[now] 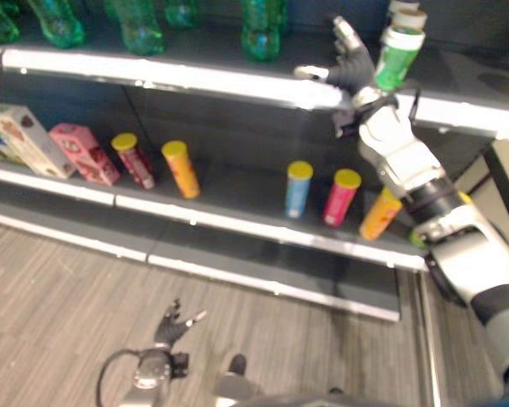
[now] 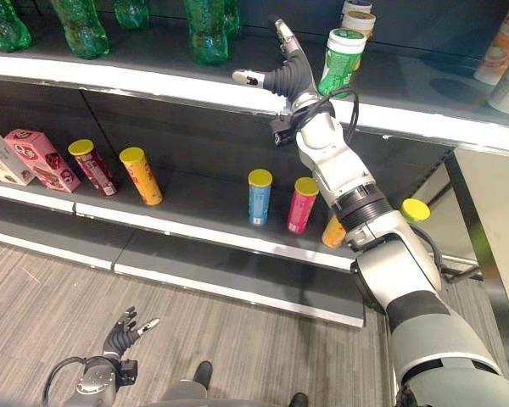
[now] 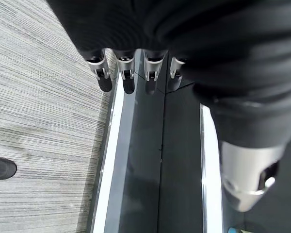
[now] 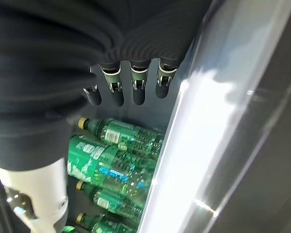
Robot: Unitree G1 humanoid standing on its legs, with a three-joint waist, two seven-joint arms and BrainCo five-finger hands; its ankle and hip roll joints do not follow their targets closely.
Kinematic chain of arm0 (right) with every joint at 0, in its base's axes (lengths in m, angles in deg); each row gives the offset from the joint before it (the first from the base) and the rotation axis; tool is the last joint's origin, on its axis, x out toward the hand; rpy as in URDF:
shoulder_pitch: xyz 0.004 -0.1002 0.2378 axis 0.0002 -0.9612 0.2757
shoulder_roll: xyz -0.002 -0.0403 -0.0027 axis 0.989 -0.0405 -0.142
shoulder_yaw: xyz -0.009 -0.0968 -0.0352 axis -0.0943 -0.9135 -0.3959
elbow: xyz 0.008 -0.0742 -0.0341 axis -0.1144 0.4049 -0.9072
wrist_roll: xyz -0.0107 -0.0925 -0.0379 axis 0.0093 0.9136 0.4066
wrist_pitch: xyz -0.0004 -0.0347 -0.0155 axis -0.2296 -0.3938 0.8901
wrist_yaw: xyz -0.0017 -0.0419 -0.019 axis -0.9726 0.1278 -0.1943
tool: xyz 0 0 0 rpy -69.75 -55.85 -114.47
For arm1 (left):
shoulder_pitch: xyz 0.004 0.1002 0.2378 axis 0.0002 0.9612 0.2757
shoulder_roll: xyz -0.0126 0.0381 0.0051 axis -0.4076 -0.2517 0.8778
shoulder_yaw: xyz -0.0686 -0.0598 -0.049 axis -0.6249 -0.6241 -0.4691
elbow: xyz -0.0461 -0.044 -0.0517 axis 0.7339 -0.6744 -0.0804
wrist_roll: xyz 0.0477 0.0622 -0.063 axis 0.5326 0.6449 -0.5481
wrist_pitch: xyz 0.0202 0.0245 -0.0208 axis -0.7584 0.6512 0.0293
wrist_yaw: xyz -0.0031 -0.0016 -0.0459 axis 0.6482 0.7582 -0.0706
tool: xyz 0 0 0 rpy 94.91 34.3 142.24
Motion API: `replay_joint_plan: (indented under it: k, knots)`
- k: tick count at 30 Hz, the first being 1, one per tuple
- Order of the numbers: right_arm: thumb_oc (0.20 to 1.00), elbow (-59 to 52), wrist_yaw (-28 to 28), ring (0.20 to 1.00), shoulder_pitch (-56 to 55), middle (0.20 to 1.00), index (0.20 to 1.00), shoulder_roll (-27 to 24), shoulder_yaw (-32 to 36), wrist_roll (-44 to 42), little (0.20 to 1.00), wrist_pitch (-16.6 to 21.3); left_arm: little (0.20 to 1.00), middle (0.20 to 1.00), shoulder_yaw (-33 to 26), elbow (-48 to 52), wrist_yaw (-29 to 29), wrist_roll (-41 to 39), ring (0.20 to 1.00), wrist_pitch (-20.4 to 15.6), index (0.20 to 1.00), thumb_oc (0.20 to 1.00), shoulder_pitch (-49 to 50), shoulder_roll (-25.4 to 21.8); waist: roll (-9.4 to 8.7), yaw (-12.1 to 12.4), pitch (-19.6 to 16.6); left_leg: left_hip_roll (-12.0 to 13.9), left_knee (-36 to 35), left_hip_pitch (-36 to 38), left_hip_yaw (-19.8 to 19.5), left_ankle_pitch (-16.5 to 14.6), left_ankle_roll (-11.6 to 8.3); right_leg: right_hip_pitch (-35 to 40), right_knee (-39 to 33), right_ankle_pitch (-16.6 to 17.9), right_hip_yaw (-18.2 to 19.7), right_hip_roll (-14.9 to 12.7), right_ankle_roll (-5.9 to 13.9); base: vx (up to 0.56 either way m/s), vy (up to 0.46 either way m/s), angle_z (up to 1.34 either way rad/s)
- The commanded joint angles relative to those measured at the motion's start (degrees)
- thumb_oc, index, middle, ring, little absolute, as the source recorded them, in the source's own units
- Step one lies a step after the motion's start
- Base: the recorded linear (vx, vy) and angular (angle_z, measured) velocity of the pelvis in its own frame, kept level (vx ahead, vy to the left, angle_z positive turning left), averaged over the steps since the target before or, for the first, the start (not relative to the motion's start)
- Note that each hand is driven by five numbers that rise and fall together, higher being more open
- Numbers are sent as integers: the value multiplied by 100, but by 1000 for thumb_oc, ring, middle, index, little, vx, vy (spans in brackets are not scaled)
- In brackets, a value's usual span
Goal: Put the goods on the table back onto the shelves and tidy them up.
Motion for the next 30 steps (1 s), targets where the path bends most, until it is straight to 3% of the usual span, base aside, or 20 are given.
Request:
replay_joint_plan:
  k: [1,30]
  knots:
    - [1000,157,123,1000,645,1000,1000,-125,24,133,1000,141,1000,1000,213,104,86,-33,1000,-158,1000,1000,-322,-479,-316,18,14,6,12,144,262,-678,-49,68,44,-128,125,-454,349,-1,2,-9]
    - [1000,-53,147,1000,368,1000,1000,-229,79,233,1000,62,1000,1000,264,159,151,109,1000,-100,1000,1000,-329,-425,-273,-256,47,36,3,238,439,-716,-49,16,43,-118,284,-455,343,-1,3,-3]
